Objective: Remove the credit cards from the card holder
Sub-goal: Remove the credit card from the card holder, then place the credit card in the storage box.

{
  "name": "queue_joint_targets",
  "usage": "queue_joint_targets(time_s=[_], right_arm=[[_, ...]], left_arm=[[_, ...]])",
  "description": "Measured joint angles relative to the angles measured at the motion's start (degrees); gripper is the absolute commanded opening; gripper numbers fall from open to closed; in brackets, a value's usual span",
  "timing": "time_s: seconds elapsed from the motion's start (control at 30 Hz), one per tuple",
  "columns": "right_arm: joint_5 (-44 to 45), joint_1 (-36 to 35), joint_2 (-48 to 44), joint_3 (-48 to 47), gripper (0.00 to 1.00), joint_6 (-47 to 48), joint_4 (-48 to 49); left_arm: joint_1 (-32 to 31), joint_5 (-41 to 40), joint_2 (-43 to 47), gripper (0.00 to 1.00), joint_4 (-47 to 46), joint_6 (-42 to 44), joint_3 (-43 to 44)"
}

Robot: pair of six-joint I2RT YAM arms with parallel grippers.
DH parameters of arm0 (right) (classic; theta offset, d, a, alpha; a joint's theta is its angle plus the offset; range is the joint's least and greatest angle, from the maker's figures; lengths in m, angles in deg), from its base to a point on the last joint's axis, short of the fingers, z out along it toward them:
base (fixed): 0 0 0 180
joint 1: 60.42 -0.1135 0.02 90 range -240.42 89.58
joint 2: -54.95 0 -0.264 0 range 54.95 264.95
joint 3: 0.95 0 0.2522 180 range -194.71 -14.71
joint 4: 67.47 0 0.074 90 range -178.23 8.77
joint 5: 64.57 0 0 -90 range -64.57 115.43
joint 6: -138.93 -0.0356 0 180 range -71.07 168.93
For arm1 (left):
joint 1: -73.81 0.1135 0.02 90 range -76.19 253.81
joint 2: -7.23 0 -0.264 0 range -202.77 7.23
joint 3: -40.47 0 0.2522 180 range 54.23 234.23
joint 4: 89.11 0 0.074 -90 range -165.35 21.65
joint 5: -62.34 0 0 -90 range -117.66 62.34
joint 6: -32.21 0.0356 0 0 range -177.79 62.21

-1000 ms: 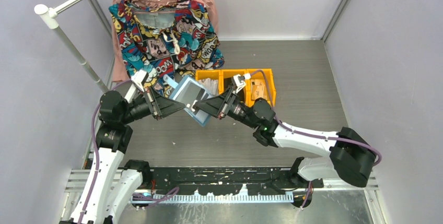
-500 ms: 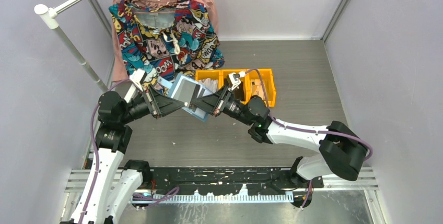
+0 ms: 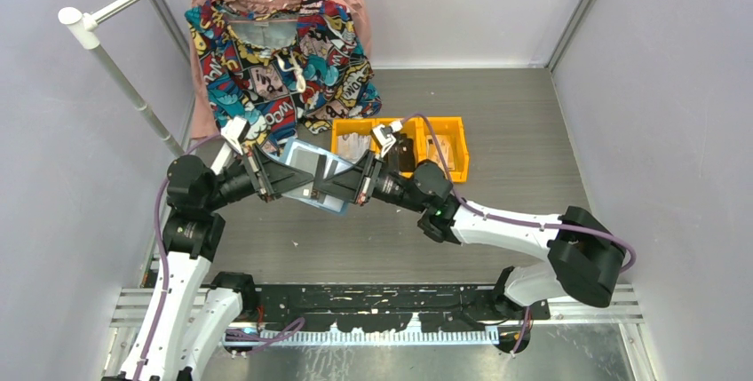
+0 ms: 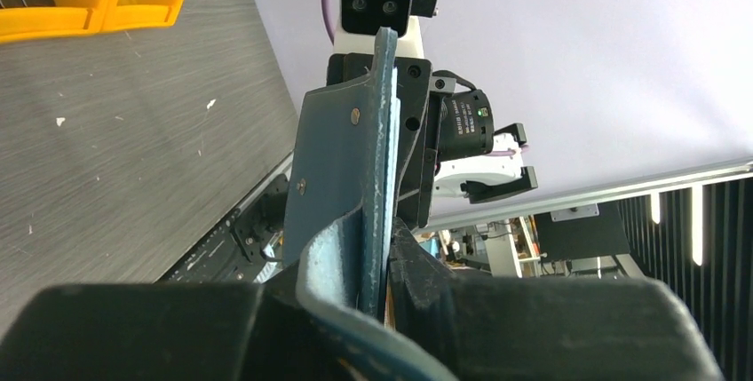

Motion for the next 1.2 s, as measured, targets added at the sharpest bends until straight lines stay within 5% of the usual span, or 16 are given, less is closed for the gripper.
queue_joint_targets(time_s=[0.53,0.87,1.2], right_arm=[[1.25,2.43,-9.90,8.28,0.01,1.09,-2.67],[0.39,20.37,-29.33,5.31,0.01,13.46,-41.83],[8.26,27.36,-4.33,-15.41,0.01,33.33,-71.73]], left_arm=[[-0.26,-0.20,-0.46,0.09,1.33,1.99,0.61],[-0.17,-5.05,-1.27,0.04,18.69,30.01,10.71],[-0.15,-1.84,-2.45,0.03,29.70,43.10,13.40]])
